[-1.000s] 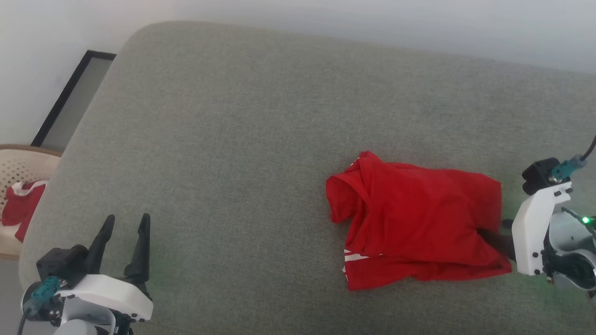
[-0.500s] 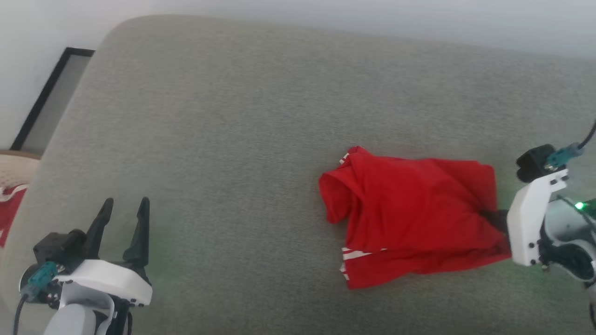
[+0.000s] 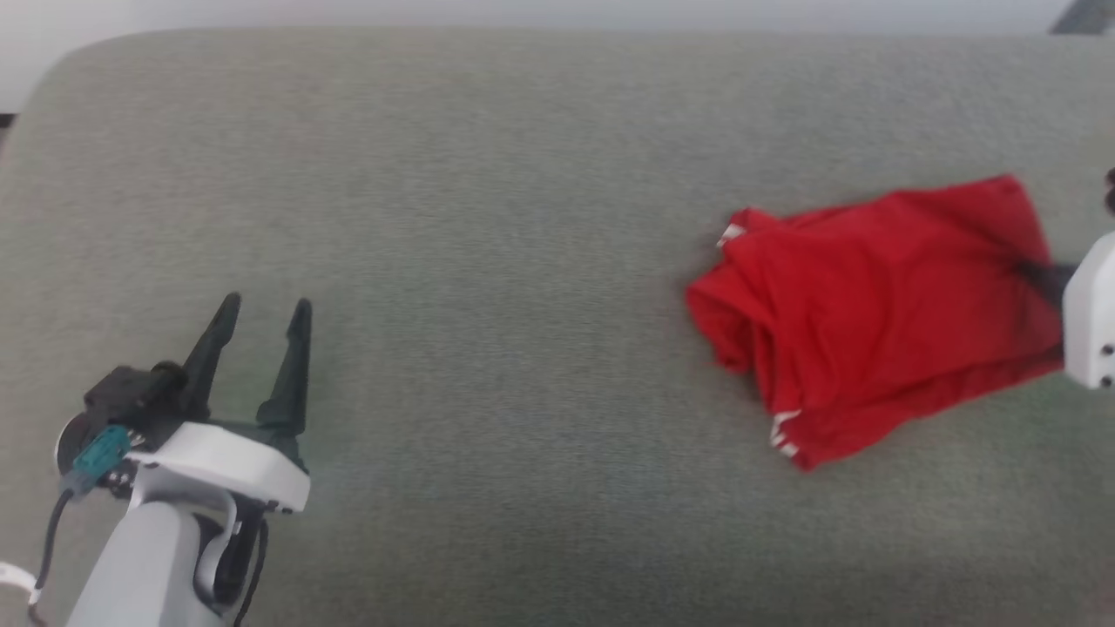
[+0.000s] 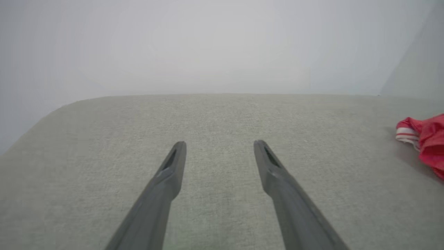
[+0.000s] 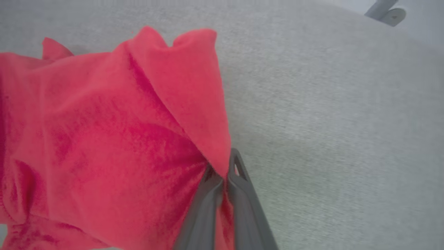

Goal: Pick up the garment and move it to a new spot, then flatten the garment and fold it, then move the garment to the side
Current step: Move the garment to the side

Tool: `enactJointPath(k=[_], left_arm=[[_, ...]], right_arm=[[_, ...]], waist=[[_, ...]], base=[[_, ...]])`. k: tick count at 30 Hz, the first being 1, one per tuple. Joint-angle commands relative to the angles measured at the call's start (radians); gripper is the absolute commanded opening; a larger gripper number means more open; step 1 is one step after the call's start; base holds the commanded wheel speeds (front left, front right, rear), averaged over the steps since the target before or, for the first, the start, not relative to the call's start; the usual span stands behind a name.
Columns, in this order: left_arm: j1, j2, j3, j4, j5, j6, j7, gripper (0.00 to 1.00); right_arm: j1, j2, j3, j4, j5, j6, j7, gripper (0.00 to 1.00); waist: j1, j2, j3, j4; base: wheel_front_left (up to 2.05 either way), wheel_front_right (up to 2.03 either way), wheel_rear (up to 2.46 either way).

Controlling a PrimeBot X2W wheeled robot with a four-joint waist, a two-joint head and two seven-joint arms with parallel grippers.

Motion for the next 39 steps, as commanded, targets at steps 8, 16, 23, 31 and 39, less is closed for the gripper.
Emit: enactJointPath(k=[8, 16, 23, 31, 39], left_arm=[[-0.085, 0.021, -0.067, -0.018, 0.011, -0.003, -0.004, 1.00], [-0.166, 0.048, -0.142, -0.029, 0.005, -0.003, -0.003, 1.00], [-0.236, 0.075, -0.210, -0.039, -0.003, -0.003, -0.003, 1.00], [-0.297, 0.098, -0.259, -0.051, -0.010, -0.003, -0.003, 1.00], [-0.328, 0.115, -0.285, -0.053, -0.024, -0.002, -0.004, 1.00]], right_arm=[[-0.105, -0.028, -0.051, 0.033, -0.073, -0.001, -0.064, 0.00], [-0.201, -0.039, -0.097, 0.107, -0.146, -0.001, -0.152, 0.00], [-0.276, -0.052, -0.124, 0.191, -0.231, -0.001, -0.235, 0.00], [-0.350, -0.040, -0.171, 0.300, -0.331, -0.001, -0.306, 0.00], [-0.408, 0.018, -0.223, 0.426, -0.448, -0.001, -0.381, 0.00]], waist=[[0.0000, 0.0000, 0.065, -0.128], [0.0000, 0.0000, 0.120, -0.218], [0.0000, 0.0000, 0.177, -0.268], [0.0000, 0.0000, 0.240, -0.285], [0.0000, 0.0000, 0.283, -0.268]], base=[[0.00, 0.00, 0.00], [0.00, 0.00, 0.00], [0.00, 0.00, 0.00], [0.00, 0.00, 0.00], [0.00, 0.00, 0.00]])
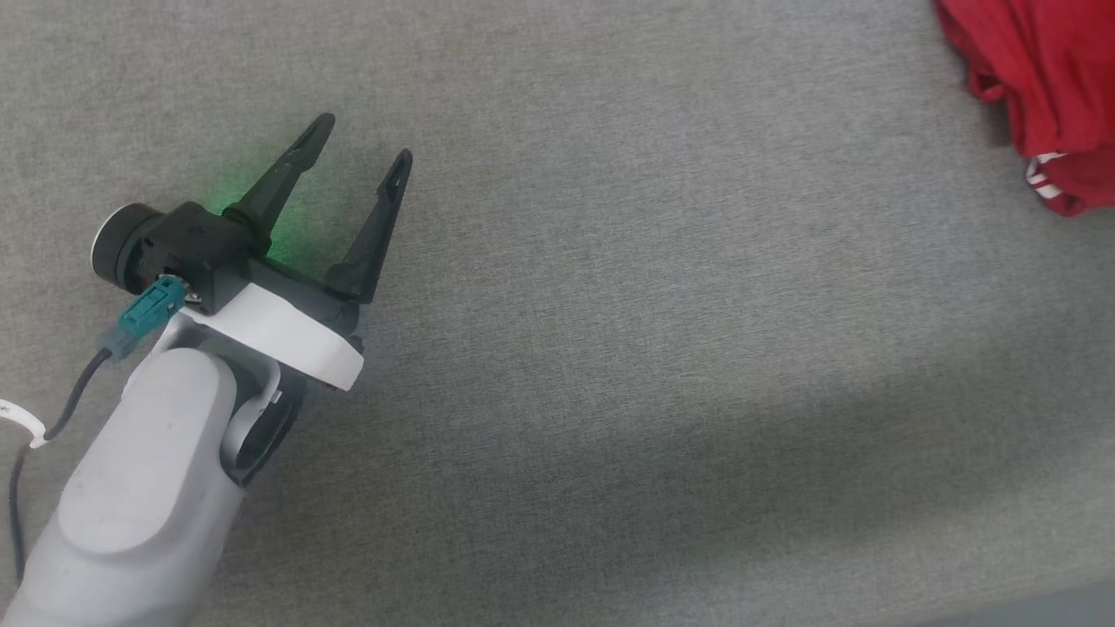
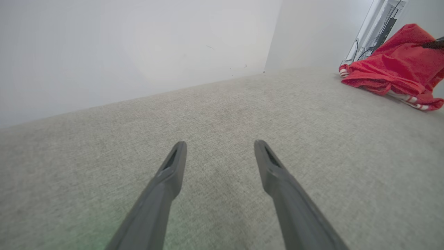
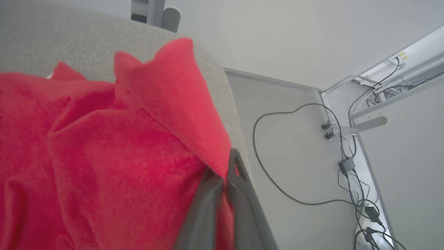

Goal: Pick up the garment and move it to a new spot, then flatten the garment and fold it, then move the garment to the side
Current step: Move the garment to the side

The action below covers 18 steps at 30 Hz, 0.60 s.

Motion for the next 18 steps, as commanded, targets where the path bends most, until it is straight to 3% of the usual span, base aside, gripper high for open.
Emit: enactJointPath(k=[1, 13, 14, 16, 17, 18], left_arm=[[-0.011, 0.008, -0.001, 0.009, -0.007, -0.001, -0.004, 1.00], [-0.023, 0.022, -0.004, 0.021, -0.021, 0.001, -0.001, 1.00], [-0.022, 0.022, -0.001, 0.021, -0.023, 0.001, -0.001, 1.00], [-0.018, 0.021, 0.006, 0.021, -0.029, 0.001, -0.001, 1.00], [-0.016, 0.022, 0.010, 0.019, -0.029, 0.001, -0.001, 1.00], [-0.012, 0.022, 0.016, 0.019, -0.031, 0.001, -0.001, 1.00]], right_arm=[[-0.015, 0.022, -0.007, 0.024, -0.017, -0.001, -0.011, 0.00], [-0.085, 0.074, -0.054, 0.181, -0.109, -0.001, -0.071, 0.00], [-0.091, 0.075, -0.058, 0.191, -0.115, -0.001, -0.079, 0.07], [-0.102, 0.076, -0.057, 0.210, -0.136, -0.001, -0.096, 0.48], [-0.107, 0.079, -0.054, 0.218, -0.142, -0.001, -0.104, 0.94], [-0.112, 0.080, -0.056, 0.227, -0.143, -0.001, -0.110, 1.00]], waist=[[0.0000, 0.0000, 0.008, 0.008], [0.0000, 0.0000, 0.024, 0.041], [0.0000, 0.0000, 0.024, 0.042], [0.0000, 0.0000, 0.020, 0.045], [0.0000, 0.0000, 0.018, 0.046], [0.0000, 0.0000, 0.014, 0.047]], base=[[0.00, 0.00, 0.00], [0.00, 0.00, 0.00], [0.00, 0.00, 0.00], [0.00, 0.00, 0.00], [0.00, 0.00, 0.00], [0.00, 0.00, 0.00]])
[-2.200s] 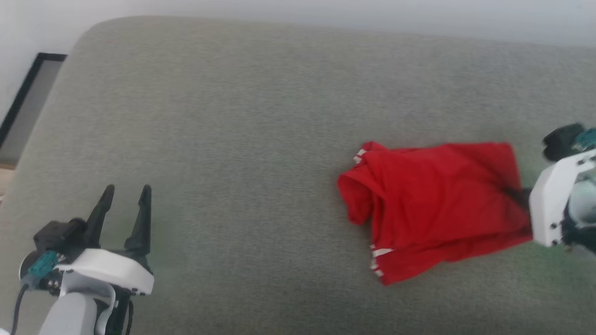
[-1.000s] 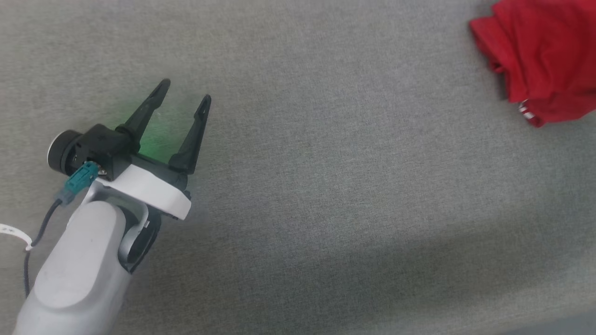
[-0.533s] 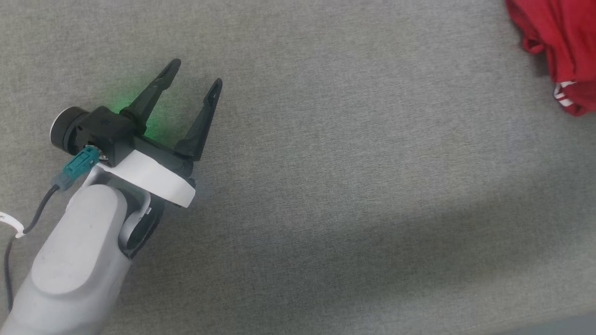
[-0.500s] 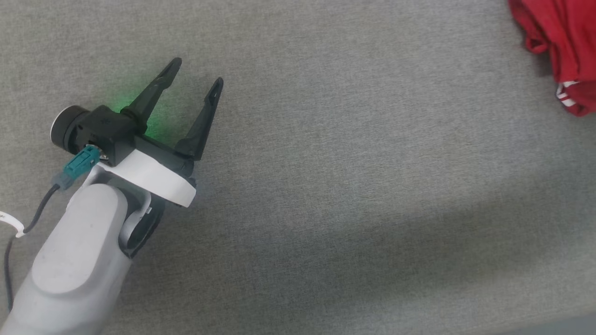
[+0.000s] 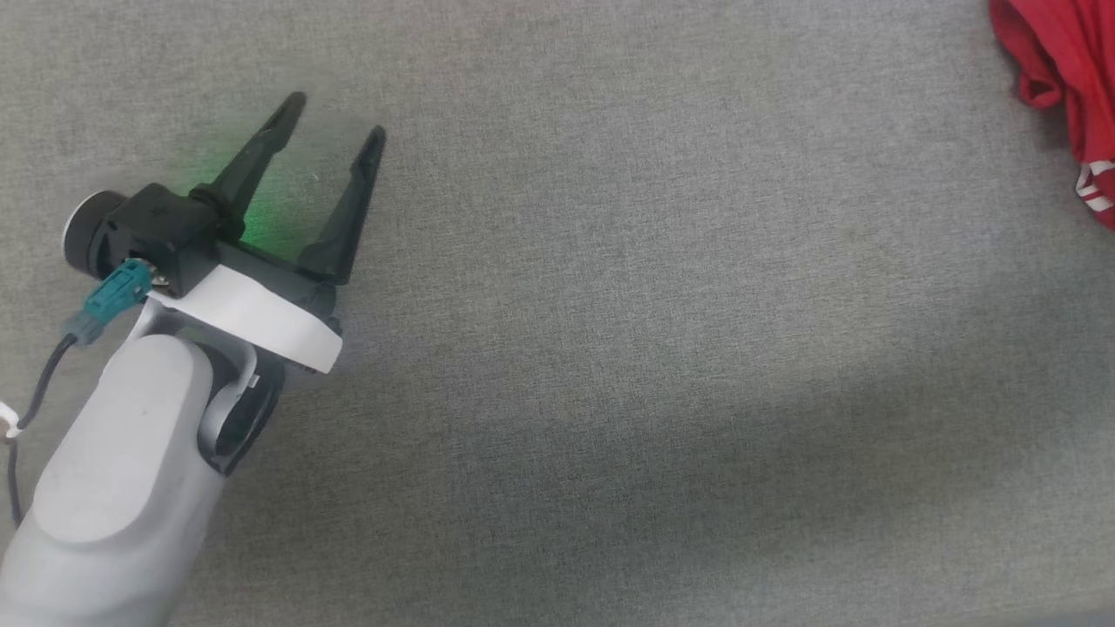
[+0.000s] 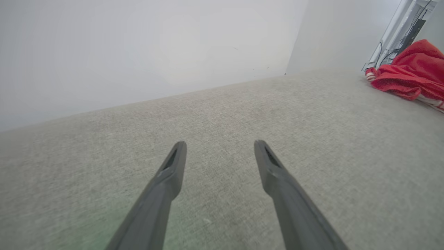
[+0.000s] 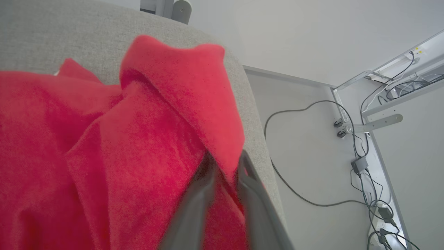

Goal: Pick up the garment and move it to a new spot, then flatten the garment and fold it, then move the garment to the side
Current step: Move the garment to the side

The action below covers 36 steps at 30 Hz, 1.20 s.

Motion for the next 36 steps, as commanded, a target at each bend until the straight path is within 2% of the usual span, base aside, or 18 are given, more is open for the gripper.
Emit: enactJointPath(k=[1, 10, 20, 31, 36], left_arm=[[0.014, 0.006, 0.006, 0.010, -0.012, 0.002, 0.002, 1.00], [0.061, -0.012, 0.092, 0.005, -0.015, 0.002, 0.001, 1.00], [0.134, -0.044, 0.176, 0.006, -0.011, 0.002, 0.001, 1.00], [0.261, -0.077, 0.287, -0.014, 0.046, 0.002, 0.001, 1.00], [0.312, -0.090, 0.336, -0.015, 0.062, 0.002, 0.001, 1.00]], right_arm=[[-0.012, 0.001, -0.002, 0.006, -0.006, -0.001, -0.007, 1.00], [-0.032, 0.012, -0.002, 0.069, -0.011, -0.001, -0.056, 1.00], [0.014, 0.085, 0.031, 0.060, 0.066, -0.001, -0.173, 1.00], [0.164, 0.160, 0.083, 0.014, 0.141, -0.001, -0.347, 1.00], [0.237, 0.174, 0.102, -0.020, 0.160, -0.001, -0.388, 1.00]], waist=[[0.0000, 0.0000, -0.004, 0.001], [0.0000, 0.0000, -0.067, 0.013], [0.0000, 0.0000, -0.173, 0.039], [0.0000, 0.0000, -0.320, 0.095], [0.0000, 0.0000, -0.369, 0.118]], base=[[0.00, 0.00, 0.00], [0.00, 0.00, 0.00], [0.00, 0.00, 0.00], [0.00, 0.00, 0.00], [0.00, 0.00, 0.00]])
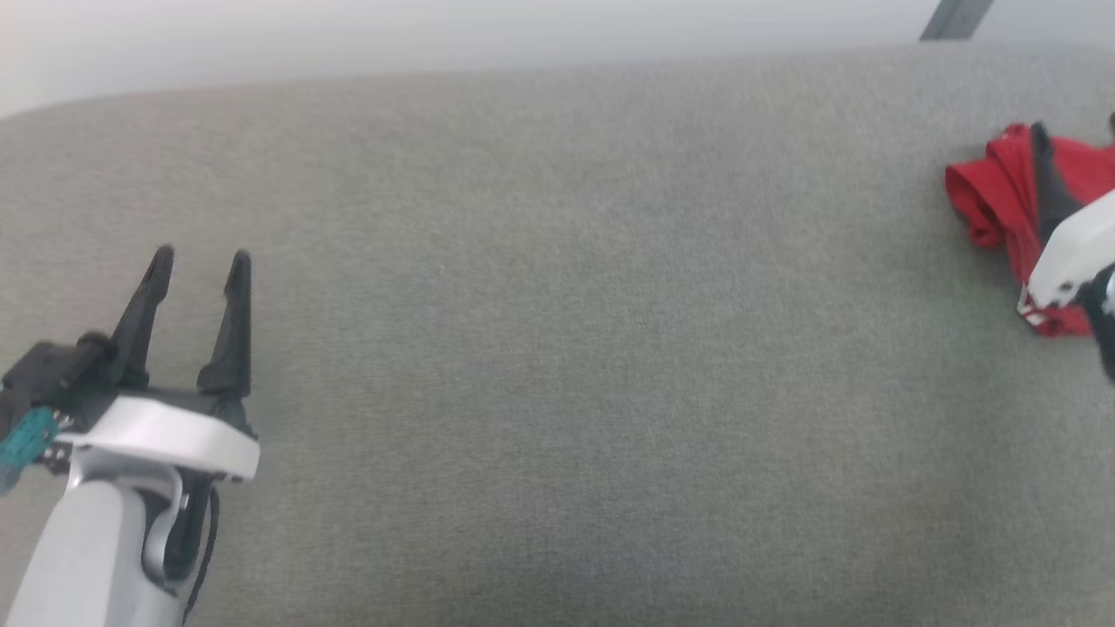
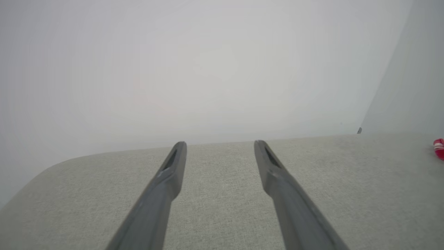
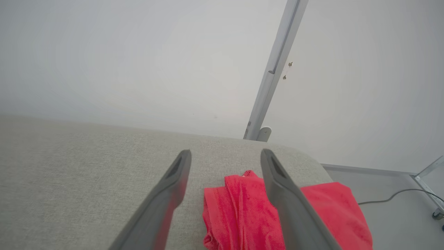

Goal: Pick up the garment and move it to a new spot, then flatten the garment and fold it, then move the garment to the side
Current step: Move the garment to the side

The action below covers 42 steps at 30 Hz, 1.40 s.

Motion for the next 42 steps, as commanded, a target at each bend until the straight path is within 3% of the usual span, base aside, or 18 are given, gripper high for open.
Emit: enactJointPath(k=[1, 8, 21, 36, 42], left_arm=[[0.022, -0.003, 0.013, -0.002, 0.014, 0.001, 0.001, 1.00], [0.120, -0.016, 0.078, -0.006, 0.042, 0.001, 0.001, 1.00], [0.251, -0.023, 0.154, -0.024, 0.048, 0.001, 0.001, 1.00], [0.325, -0.043, 0.195, -0.063, 0.058, 0.001, 0.001, 1.00], [0.337, -0.042, 0.193, -0.068, 0.052, 0.001, 0.001, 1.00]], right_arm=[[0.027, 0.010, 0.004, -0.012, 0.012, -0.001, -0.011, 1.00], [0.169, 0.036, -0.009, -0.133, 0.013, -0.001, -0.034, 1.00], [0.478, 0.131, -0.180, -0.427, -0.073, -0.001, -0.035, 1.00], [0.687, 0.252, -0.267, -0.589, -0.104, -0.001, -0.035, 1.00], [0.729, 0.271, -0.284, -0.622, -0.103, -0.001, -0.035, 1.00]], waist=[[0.0000, 0.0000, -0.035, 0.024], [0.0000, 0.0000, -0.099, 0.050], [0.0000, 0.0000, -0.159, 0.078], [0.0000, 0.0000, -0.181, 0.065], [0.0000, 0.0000, -0.182, 0.054]], base=[[0.00, 0.00, 0.00], [0.00, 0.00, 0.00], [0.00, 0.00, 0.00], [0.00, 0.00, 0.00], [0.00, 0.00, 0.00]])
